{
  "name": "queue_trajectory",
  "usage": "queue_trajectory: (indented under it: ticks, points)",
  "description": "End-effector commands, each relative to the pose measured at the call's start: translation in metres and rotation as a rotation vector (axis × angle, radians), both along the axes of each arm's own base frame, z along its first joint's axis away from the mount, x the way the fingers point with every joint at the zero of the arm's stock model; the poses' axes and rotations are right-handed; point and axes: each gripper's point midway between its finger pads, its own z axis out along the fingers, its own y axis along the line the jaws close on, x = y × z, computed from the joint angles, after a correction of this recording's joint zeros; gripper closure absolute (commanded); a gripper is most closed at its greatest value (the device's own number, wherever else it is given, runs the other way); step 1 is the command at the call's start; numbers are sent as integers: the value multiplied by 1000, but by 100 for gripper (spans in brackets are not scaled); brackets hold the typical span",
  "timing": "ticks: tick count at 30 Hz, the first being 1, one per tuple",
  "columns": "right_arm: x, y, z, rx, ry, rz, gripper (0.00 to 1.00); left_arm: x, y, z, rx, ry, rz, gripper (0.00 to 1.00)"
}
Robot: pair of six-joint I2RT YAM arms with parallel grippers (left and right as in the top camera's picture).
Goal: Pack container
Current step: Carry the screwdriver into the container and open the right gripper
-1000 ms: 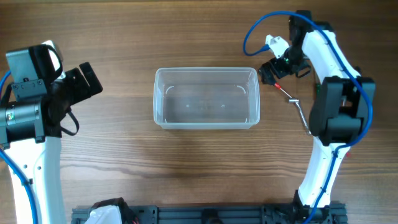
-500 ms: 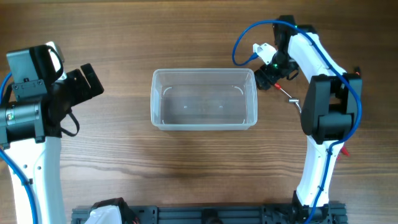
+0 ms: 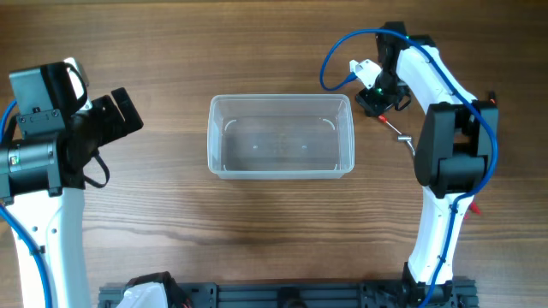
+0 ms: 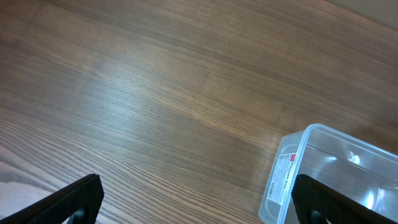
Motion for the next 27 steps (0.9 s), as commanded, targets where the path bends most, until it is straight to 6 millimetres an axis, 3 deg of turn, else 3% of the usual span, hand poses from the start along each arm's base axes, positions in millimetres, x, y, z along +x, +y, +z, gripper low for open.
queue_trajectory:
  ticks: [1, 7, 11, 14, 18, 19, 21, 23, 25, 27]
  points:
    - [-10, 1, -15, 2, 45, -15, 79, 0, -1, 2, -21, -9, 5, 0]
    - [-8, 2, -15, 2, 37, -25, 96, 1, -1, 2, -21, -10, 5, 0]
    - [6, 8, -6, 38, -7, -120, 96, 1, -1, 2, -21, -10, 5, 0]
    - [21, 8, 34, 48, -74, -172, 96, 1, -1, 2, -21, -10, 4, 0]
    - [38, 24, 144, 155, -282, -210, 96, 1, -1, 2, -21, -10, 4, 0]
    - [36, 27, 162, 168, -320, -203, 96, 1, -1, 2, -21, -10, 4, 0]
    - [18, 49, 213, 191, -410, -81, 96, 0, -1, 2, -21, -9, 4, 0]
    - [-7, 84, 244, 203, -453, 74, 95, 0, -1, 2, -21, -9, 4, 0]
    - [-41, 134, 256, 228, -440, 311, 96, 0, -1, 2, -21, -9, 4, 0]
    - [-71, 176, 247, 225, -393, 536, 96, 0, -1, 2, -21, -9, 4, 0]
